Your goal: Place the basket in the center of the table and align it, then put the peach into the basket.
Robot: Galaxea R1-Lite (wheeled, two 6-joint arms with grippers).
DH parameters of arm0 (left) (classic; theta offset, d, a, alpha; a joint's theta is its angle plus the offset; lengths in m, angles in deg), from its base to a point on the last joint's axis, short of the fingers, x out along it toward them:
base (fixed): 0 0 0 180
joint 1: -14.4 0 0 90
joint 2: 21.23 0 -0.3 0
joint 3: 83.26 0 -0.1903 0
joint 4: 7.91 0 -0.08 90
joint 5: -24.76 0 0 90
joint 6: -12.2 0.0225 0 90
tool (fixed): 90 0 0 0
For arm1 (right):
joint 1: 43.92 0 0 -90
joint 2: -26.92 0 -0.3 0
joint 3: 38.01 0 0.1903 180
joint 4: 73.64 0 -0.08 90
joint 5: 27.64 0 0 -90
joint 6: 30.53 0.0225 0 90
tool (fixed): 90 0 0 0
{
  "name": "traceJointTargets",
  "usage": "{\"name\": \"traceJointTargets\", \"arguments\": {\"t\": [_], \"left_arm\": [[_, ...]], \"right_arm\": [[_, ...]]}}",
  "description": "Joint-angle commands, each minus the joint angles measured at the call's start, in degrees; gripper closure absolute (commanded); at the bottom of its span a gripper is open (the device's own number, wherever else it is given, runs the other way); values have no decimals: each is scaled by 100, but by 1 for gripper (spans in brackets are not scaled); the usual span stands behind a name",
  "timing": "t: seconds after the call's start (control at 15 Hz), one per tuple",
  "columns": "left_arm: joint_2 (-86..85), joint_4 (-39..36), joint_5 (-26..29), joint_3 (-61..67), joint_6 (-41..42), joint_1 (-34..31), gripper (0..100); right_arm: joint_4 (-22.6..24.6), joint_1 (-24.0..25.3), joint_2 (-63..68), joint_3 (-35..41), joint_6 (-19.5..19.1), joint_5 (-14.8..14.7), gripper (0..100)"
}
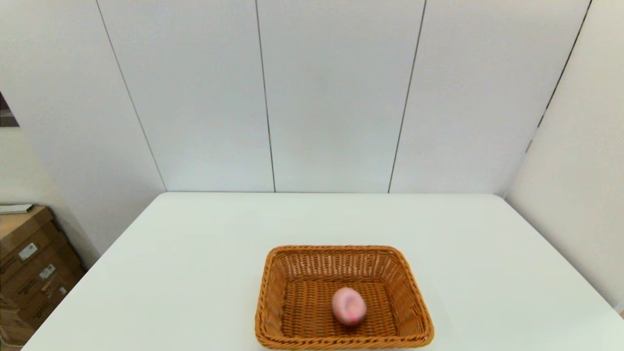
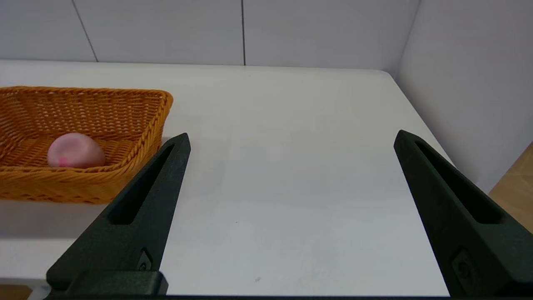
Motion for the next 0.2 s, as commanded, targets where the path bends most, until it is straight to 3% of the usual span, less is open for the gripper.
{"name": "traceJointTargets", "arguments": {"t": [0.07, 0.2], "left_arm": [[-1, -2, -7, 0, -7, -1, 0], [-1, -2, -7, 0, -7, -1, 0]], "right_arm": [[9, 2, 10, 1, 70, -26, 0], [9, 2, 10, 1, 70, -26, 0]]}}
